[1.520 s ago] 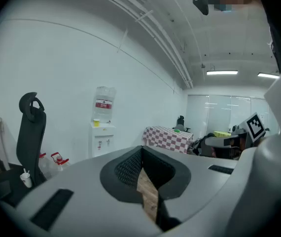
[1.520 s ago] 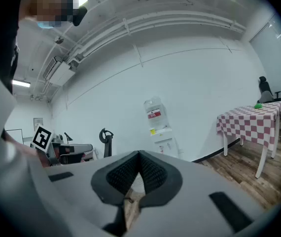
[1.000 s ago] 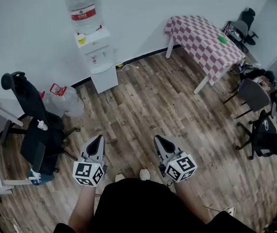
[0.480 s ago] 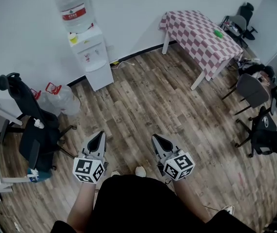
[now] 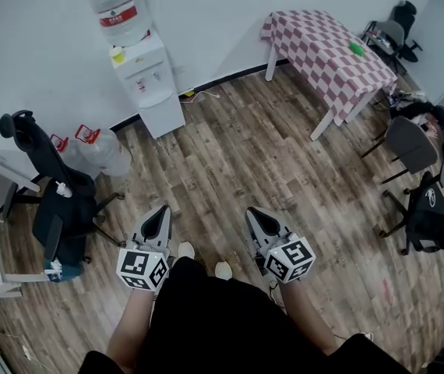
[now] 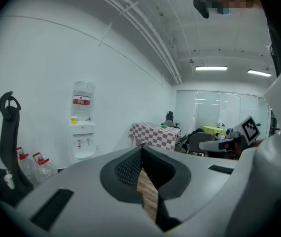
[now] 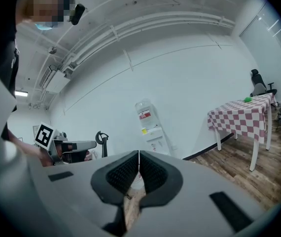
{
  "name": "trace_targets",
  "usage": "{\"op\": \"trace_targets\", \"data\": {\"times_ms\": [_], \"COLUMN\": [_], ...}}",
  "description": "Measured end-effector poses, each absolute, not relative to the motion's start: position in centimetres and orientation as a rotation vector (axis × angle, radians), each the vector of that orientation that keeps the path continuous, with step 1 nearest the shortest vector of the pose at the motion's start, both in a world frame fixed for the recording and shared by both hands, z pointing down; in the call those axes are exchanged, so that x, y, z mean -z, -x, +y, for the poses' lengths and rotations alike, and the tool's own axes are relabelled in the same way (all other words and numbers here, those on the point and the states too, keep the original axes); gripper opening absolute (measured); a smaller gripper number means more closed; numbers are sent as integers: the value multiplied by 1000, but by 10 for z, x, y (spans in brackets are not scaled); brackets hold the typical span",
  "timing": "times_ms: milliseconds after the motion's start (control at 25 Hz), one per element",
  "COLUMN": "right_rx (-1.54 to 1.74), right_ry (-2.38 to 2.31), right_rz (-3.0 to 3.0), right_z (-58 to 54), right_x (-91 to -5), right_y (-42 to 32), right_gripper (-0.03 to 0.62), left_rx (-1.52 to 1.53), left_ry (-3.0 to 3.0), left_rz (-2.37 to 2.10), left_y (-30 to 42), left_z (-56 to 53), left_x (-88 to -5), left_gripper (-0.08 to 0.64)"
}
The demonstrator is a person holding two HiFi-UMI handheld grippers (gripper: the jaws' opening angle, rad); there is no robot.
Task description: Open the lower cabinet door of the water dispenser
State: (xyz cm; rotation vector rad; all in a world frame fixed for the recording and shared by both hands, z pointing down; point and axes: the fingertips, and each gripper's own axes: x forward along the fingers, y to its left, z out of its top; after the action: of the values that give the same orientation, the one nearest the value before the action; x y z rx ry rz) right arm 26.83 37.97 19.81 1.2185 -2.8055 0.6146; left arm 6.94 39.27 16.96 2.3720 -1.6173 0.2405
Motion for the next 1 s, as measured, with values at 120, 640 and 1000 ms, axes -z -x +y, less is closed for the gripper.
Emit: {"op": "trace_targets", "data": {"times_ms": [120, 640, 1000], "right_rx": [-628, -675, -664], "right_ry": [-1217, -1244, -1310], "right_rz": [-2808, -2785, -2735], "right_z": [376, 339, 272], "right_x": [-202, -213, -209], "right_y": [-269, -253, -230], "right_gripper": [23, 23, 23], "left_rx": [-261, -286, -290], "left_ry": [-2370, -2390, -2413], "left_rz": [-1619, -1555, -1473], "left_y": [-71, -65, -41], "left_z": [389, 337, 263], "left_x": [-171, -183, -188], "left_gripper": [14, 14, 14]}}
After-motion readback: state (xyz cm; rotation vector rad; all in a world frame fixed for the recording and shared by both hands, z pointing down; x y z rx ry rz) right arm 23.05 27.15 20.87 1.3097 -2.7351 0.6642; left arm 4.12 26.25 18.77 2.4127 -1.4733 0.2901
